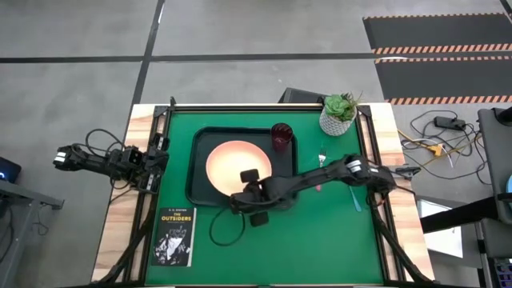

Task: Pick and place plate/cup/fork/spoon on tray
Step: Put the orange plate on the black tray, then put the red fork on the right of the black tray

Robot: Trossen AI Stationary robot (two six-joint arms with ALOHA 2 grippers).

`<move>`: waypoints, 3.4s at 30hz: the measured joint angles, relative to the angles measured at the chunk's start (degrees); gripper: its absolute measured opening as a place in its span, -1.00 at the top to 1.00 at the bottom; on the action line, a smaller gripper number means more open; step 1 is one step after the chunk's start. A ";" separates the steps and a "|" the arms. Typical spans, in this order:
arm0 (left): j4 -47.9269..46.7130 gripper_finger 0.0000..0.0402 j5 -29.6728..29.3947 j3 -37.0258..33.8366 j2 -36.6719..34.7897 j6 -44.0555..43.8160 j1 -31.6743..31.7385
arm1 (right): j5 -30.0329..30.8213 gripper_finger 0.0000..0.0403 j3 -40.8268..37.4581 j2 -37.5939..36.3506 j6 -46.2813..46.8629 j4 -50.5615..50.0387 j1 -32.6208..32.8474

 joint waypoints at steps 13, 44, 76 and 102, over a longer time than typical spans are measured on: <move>0.04 1.00 0.00 0.00 -0.04 0.00 0.00 | -0.43 0.96 3.08 5.71 -3.89 0.45 -4.13; 0.00 1.00 0.02 0.00 -0.13 -0.02 -0.02 | -3.77 0.50 7.35 2.70 4.76 -13.25 -2.23; 0.02 1.00 0.04 0.00 -0.13 -0.04 -0.01 | -3.03 0.96 -8.39 0.69 -0.60 -0.33 -11.38; -0.02 1.00 0.04 -0.01 0.20 -0.09 -0.01 | 1.64 0.96 -53.01 -41.49 53.11 10.29 -4.49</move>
